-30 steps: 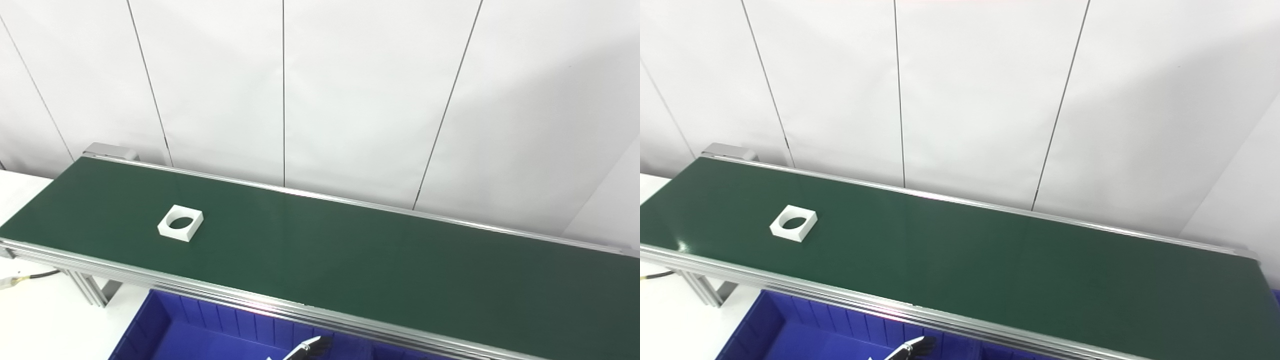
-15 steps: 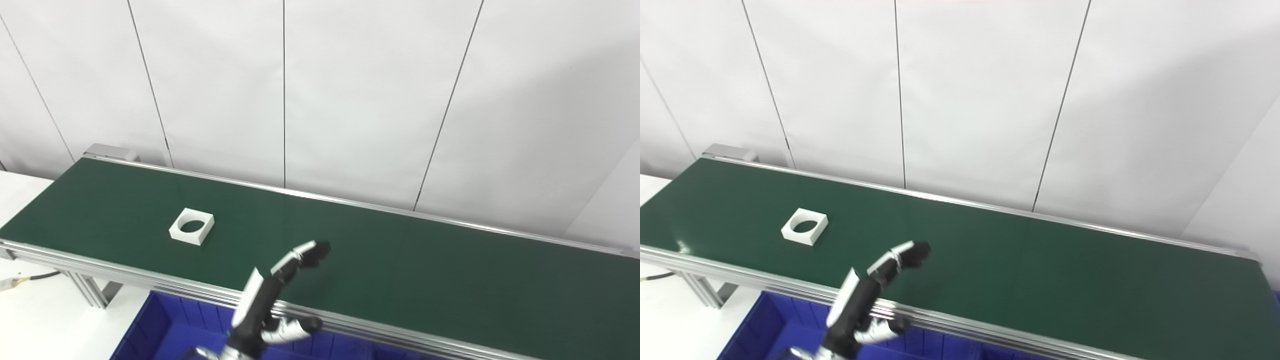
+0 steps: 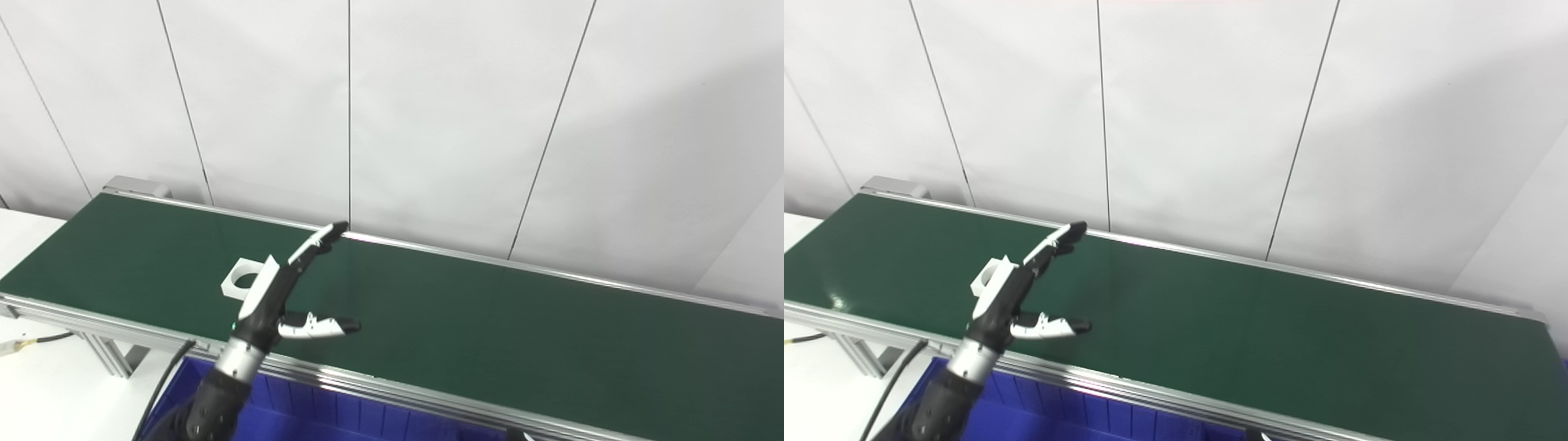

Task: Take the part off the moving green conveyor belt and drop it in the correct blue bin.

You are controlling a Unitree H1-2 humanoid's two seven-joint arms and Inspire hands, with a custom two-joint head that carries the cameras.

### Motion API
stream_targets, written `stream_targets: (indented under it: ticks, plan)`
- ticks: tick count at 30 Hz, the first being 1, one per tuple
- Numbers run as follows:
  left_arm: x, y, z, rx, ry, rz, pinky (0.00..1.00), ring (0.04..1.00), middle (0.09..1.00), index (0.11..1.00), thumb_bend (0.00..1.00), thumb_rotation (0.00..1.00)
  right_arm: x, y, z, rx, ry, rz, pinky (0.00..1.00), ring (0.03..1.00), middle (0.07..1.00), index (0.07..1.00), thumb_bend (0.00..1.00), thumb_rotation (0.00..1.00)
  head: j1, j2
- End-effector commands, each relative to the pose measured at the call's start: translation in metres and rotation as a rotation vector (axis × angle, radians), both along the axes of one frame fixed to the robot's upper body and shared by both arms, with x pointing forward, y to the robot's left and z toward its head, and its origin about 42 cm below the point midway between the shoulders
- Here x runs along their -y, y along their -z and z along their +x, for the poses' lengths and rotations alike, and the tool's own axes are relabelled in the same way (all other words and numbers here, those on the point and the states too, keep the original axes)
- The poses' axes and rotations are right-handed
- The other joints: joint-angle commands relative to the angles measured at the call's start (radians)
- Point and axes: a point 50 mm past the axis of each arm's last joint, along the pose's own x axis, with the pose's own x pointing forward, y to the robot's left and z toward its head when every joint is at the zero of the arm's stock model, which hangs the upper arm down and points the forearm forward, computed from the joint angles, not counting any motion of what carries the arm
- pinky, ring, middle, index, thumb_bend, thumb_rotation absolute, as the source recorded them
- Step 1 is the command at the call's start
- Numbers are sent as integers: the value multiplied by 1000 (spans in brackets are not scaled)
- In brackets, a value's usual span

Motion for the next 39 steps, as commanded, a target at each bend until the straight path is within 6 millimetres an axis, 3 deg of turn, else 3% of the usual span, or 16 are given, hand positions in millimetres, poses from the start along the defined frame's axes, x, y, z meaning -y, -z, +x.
stream_targets:
  ticks: [1, 7, 17, 26, 32, 39]
  plan:
    - [-6, -23, 22, 67, 34, 44, 858, 907, 918, 907, 836, 423, -6, -12, 8, 82, -1, 56, 742, 804, 817, 823, 894, 659, -4, 10]
    - [-20, -32, 56, 27, 41, 237, 880, 918, 925, 927, 824, 368, -8, -16, 12, 99, 12, 65, 726, 798, 818, 816, 868, 620, 7, 30]
    - [-42, -55, 101, -73, -18, 465, 825, 891, 932, 938, 869, 128, -5, -17, 14, 109, 20, 65, 749, 806, 816, 820, 854, 634, 35, 55]
    - [-48, -59, 132, -189, -38, 731, 878, 948, 951, 956, 914, 72, -1, -16, 16, 108, 25, 56, 770, 811, 814, 824, 849, 665, 66, 64]
    - [-53, -55, 144, -282, -20, 911, 970, 976, 974, 975, 955, 90, 0, -15, 15, 101, 33, 61, 765, 809, 814, 821, 846, 690, 73, 68]
    - [-56, -50, 150, -398, -27, 973, 967, 979, 974, 975, 977, 107, 2, -14, 13, 99, 36, 58, 771, 809, 813, 820, 817, 699, 83, 75]
